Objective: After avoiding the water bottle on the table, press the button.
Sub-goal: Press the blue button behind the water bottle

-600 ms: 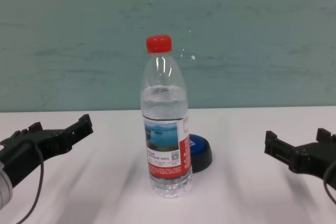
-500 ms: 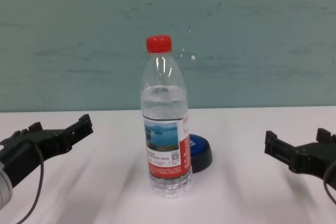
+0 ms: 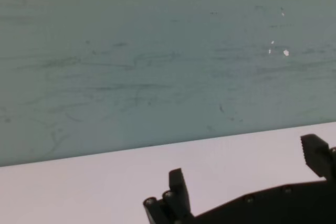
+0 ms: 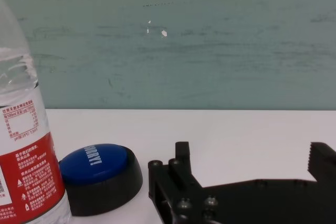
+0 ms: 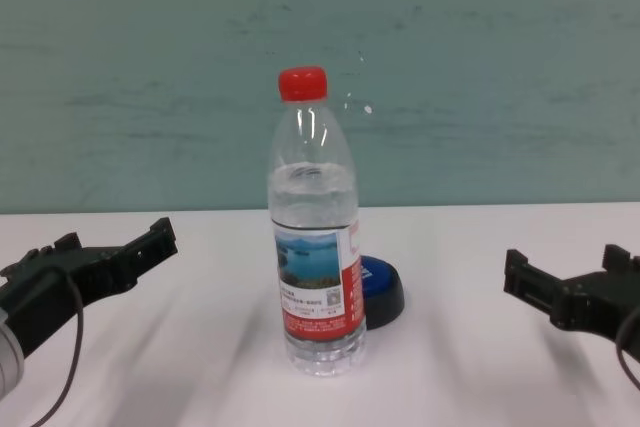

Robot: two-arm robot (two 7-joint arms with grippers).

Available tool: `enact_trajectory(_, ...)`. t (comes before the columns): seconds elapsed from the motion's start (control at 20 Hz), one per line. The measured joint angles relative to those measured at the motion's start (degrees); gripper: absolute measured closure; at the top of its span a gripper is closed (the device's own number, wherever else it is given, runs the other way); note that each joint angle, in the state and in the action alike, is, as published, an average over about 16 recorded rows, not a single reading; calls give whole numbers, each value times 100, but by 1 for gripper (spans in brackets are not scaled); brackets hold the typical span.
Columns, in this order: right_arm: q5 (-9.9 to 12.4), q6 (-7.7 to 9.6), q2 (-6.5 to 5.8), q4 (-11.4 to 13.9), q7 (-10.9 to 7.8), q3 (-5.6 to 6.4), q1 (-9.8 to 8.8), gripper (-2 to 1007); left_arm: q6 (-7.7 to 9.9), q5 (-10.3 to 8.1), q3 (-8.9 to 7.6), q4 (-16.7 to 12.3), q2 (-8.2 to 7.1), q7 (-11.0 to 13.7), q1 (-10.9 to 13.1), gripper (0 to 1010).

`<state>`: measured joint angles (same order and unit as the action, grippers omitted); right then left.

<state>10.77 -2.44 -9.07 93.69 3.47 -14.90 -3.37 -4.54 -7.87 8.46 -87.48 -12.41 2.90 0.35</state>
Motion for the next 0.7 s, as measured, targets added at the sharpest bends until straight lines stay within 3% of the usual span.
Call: enact_trajectory(0.7,0,0,0,0,0,0,0,1,0,0,0,0,0,0,0,0)
